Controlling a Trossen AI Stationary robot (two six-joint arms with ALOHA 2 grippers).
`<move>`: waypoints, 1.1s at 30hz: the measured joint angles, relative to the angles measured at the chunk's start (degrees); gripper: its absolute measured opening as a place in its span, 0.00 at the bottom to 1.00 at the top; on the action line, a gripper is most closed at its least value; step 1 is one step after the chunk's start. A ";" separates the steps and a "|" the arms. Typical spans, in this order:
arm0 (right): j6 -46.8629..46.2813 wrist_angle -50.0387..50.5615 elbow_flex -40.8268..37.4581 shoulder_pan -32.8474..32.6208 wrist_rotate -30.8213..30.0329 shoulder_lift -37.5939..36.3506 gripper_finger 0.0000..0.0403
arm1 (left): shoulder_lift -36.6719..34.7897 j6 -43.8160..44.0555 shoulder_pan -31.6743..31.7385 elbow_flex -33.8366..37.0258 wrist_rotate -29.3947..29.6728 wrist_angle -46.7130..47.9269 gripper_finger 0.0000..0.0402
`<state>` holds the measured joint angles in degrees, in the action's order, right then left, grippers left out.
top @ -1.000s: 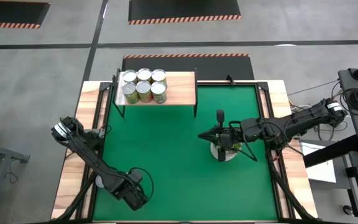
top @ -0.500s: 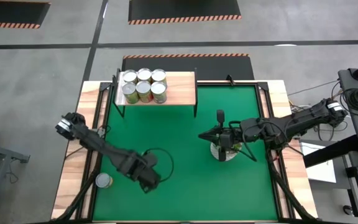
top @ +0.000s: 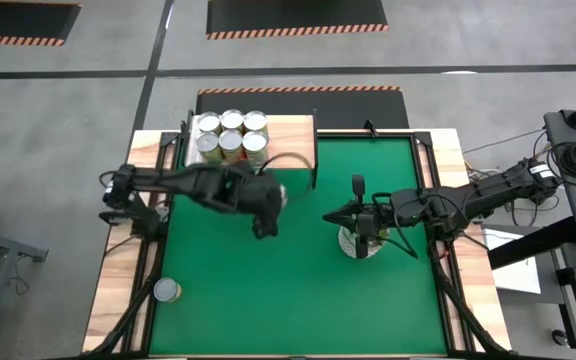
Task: Pick and place cans onto a shelf
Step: Put the small canned orange on the shelf
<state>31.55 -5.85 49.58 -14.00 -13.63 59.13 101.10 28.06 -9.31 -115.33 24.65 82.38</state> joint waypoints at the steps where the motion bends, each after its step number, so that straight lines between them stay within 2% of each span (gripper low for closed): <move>1: 0.00 0.11 0.00 0.00 0.02 0.00 0.02 | 0.57 -3.13 1.03 -1.25 0.62 -0.56 0.71; 8: 0.00 1.36 0.00 0.00 0.00 -0.22 0.02 | 5.22 -24.27 6.72 -9.53 1.94 -8.14 0.72; 12: 0.00 1.43 0.00 0.00 0.02 -0.22 0.02 | 9.36 -30.32 10.12 -14.07 1.96 -9.80 0.72; 19: 0.00 2.78 0.00 0.00 0.04 -0.22 0.02 | 16.36 -33.76 16.19 -19.28 1.94 -7.73 0.72; 28: -0.02 3.02 0.00 0.00 0.03 -0.22 0.02 | 21.56 -33.73 23.73 -19.27 1.92 -4.91 0.72; 33: -0.02 3.09 0.00 0.00 0.04 -0.22 0.02 | 23.08 -33.98 25.74 -19.19 1.85 -4.40 0.72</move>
<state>31.53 -2.76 49.58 -14.00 -13.58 58.92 124.18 -5.93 16.43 -134.52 26.50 77.98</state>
